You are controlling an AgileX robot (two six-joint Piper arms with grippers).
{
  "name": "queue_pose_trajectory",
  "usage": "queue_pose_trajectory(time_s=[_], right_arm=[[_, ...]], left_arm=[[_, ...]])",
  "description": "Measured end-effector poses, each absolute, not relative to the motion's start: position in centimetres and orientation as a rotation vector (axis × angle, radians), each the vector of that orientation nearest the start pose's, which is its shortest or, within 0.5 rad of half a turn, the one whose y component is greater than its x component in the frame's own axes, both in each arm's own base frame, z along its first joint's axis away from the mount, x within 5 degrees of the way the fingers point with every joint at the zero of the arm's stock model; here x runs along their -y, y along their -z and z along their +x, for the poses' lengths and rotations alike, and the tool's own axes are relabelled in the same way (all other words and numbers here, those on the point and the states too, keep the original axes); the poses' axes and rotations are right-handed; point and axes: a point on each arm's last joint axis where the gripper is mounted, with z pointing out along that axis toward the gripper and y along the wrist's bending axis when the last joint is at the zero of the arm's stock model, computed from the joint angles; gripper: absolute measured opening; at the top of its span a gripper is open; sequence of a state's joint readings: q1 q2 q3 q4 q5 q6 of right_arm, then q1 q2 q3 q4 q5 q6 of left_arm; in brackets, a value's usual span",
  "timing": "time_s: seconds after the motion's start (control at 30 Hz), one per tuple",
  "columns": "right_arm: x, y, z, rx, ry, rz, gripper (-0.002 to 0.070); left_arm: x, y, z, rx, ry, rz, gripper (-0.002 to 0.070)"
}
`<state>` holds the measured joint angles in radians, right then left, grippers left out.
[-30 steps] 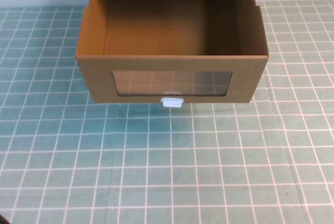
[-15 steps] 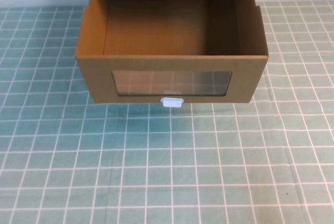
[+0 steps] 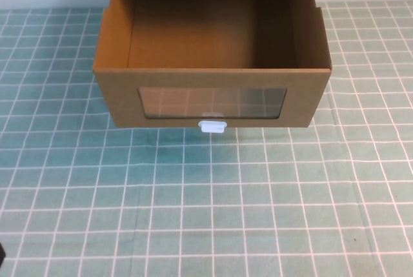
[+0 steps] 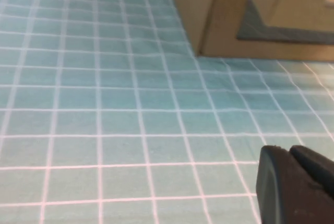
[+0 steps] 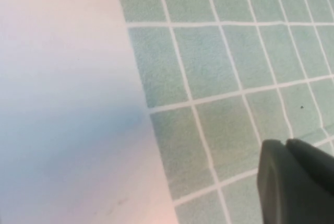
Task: Open the shoe box
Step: 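Pull the top drawer of the cardboard box fully open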
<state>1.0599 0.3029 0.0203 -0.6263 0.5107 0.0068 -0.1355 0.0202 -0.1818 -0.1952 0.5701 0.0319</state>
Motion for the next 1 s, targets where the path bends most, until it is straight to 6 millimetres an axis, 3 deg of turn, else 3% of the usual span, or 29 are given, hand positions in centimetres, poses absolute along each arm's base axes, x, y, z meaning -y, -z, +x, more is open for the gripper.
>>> queue_pose_trajectory(time_s=[0.37,0.57,0.7,1.0], right_arm=[[-3.9,-15.3,5.2,-1.63,0.044,-1.479,-0.0013],[-3.9,-15.3,5.2,-1.63,0.044,-1.479,-0.0013],[-3.9,-15.3,5.2,-1.628,0.042,-1.478,-0.0013],[-3.9,-15.3,5.2,-1.628,0.042,-1.478,-0.0013]], left_arm=[[1.3,-20.9,4.1,-1.894,0.259,-0.013,-0.0004],[1.3,-16.7,4.7,-1.996,0.26,-0.034,-0.0004],[1.1,-17.2,5.1,-1.89,0.253,-0.057,-0.0003],[1.1,-17.1,5.1,-1.893,0.253,-0.057,-0.0003]])
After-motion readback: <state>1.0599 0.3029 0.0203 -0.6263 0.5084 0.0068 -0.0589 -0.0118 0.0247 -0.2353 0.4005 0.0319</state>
